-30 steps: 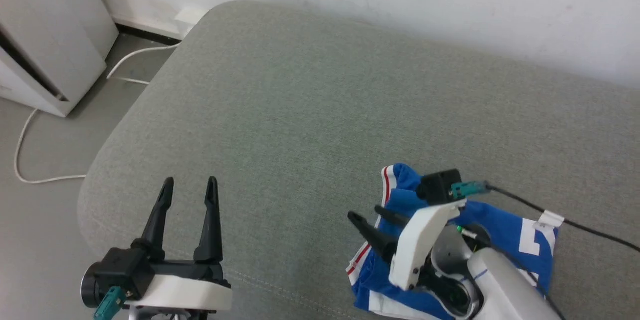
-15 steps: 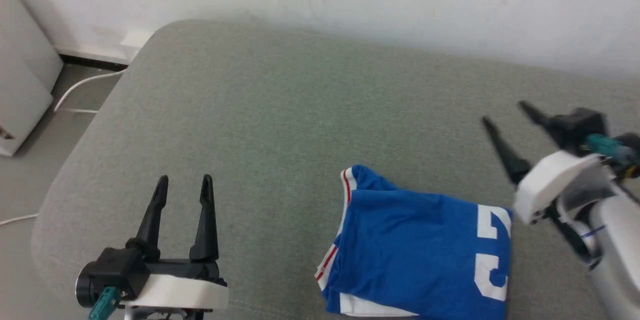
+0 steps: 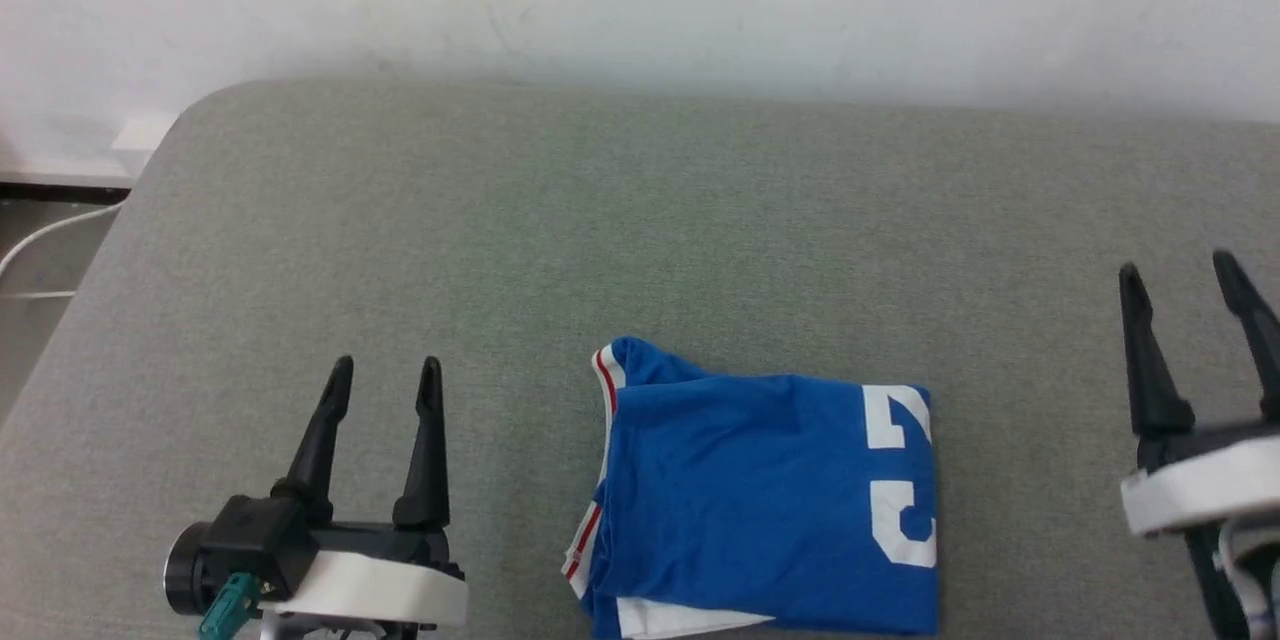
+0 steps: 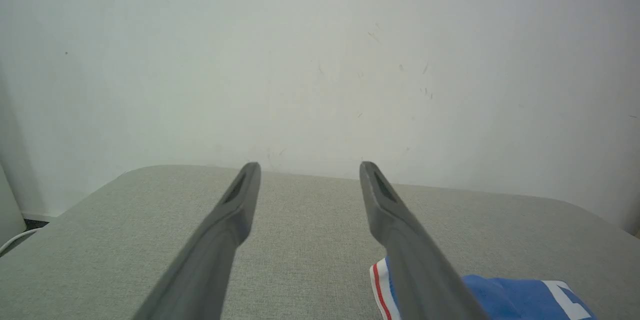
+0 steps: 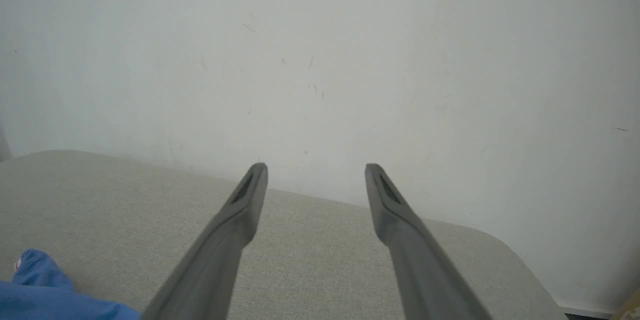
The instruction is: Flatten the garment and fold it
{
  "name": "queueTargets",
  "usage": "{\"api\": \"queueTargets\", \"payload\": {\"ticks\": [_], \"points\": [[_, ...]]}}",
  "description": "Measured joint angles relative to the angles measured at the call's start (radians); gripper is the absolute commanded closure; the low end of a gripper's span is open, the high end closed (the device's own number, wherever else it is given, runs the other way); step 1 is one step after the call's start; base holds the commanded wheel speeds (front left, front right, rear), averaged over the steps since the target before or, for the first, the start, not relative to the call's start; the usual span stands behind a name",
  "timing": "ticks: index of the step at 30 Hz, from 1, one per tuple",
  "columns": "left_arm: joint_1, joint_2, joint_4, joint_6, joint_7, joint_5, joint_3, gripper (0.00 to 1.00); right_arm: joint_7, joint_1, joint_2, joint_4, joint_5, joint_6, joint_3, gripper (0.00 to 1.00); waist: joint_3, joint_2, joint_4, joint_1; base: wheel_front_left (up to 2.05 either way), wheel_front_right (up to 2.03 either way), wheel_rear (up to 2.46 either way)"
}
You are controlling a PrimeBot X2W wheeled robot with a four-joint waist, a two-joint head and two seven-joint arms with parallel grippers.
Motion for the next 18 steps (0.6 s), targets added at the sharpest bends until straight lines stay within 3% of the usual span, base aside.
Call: {"api": "queueTargets", "payload": {"ticks": [6, 14, 18], "points": [[0.000, 0.000, 0.023, -0.008, 0.000, -0.004, -0.007, 0.00, -0.042, 0.143, 0.120, -0.124, 0.002, 0.000, -0.021, 0.00, 0.001, 0.0000, -0.026, 0.0000, 0.00, 0.00, 0.00], [0.000, 0.000, 0.041, -0.014, 0.000, 0.001, -0.014, 0.00, -0.058, 0.218, 0.142, -0.146, -0.024, 0.000, 0.027, 0.00, 0.008, 0.0000, -0.045, 0.0000, 0.00, 0.00, 0.00], [0.000, 0.000, 0.042, -0.015, 0.000, 0.001, -0.018, 0.00, -0.007, 0.218, 0.137, -0.144, 0.021, 0.000, 0.035, 0.00, 0.017, 0.0000, -0.046, 0.0000, 0.00, 0.00, 0.00]]}}
